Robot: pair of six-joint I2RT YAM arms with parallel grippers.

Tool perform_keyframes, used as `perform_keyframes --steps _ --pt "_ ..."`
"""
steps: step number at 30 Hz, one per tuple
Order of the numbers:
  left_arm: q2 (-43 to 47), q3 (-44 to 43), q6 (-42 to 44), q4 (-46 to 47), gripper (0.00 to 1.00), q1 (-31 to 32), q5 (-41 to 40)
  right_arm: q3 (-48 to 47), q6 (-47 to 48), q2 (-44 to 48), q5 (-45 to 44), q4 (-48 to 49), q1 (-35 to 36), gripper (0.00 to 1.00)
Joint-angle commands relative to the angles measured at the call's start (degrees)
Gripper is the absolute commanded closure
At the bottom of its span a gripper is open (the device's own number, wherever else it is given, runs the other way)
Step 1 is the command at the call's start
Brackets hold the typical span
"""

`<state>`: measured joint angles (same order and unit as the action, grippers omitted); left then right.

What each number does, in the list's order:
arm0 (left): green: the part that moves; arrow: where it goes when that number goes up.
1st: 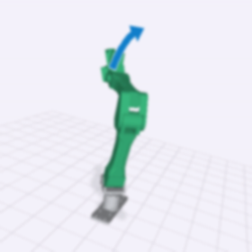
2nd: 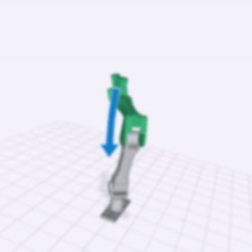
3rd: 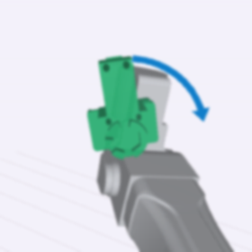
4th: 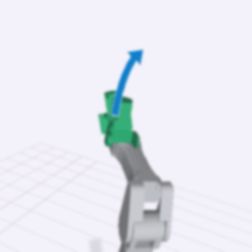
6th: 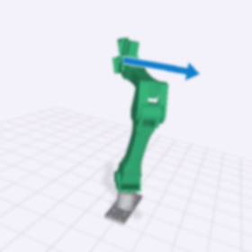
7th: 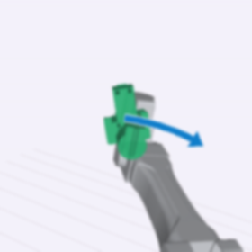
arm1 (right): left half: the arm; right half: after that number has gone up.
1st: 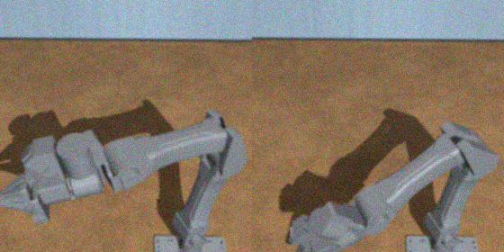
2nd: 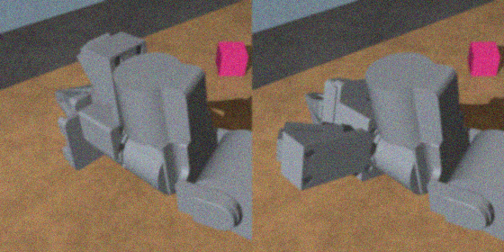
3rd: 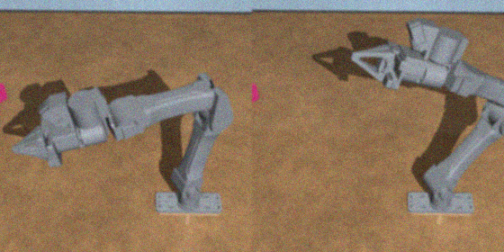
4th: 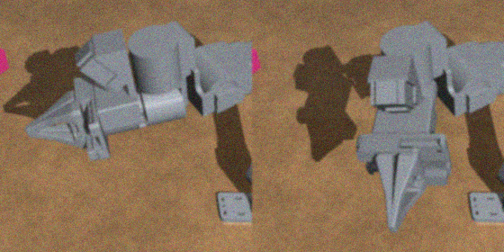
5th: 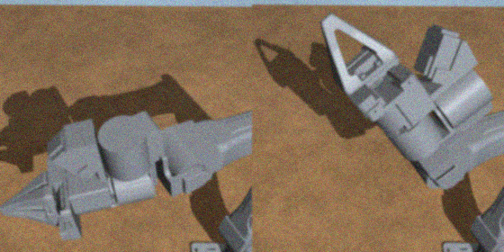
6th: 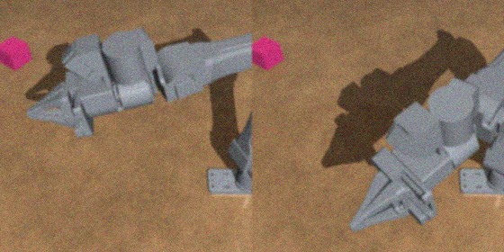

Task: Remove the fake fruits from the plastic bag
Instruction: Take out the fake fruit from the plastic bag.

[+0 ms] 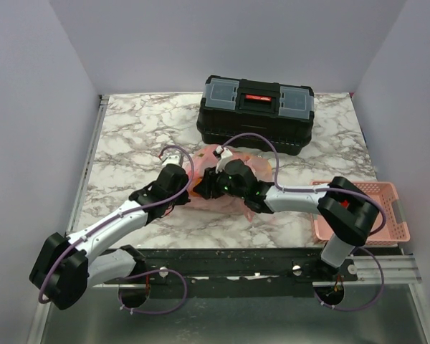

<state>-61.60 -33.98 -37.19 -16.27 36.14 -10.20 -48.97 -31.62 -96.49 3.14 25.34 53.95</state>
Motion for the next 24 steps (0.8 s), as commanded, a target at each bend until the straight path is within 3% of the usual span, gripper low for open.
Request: perform_keyframes --steps 1,12,24 --pt "-2.9 -0.8 -1.6 -0.7 1.00 0.1 -4.8 -4.3 3.6 -3.5 -4.7 -2.8 0.3 0.51" --pt "-3.0 1.1 -1.3 1.2 1.00 0.2 -1.3 -5.7 6.3 -6.8 -10.8 -6.0 0.3 0.23" --pt "-5.3 1.6 -1.7 4.6 1.00 0.1 4.1 -5.3 5.9 -10.4 -9.9 -5.7 0.3 0.15"
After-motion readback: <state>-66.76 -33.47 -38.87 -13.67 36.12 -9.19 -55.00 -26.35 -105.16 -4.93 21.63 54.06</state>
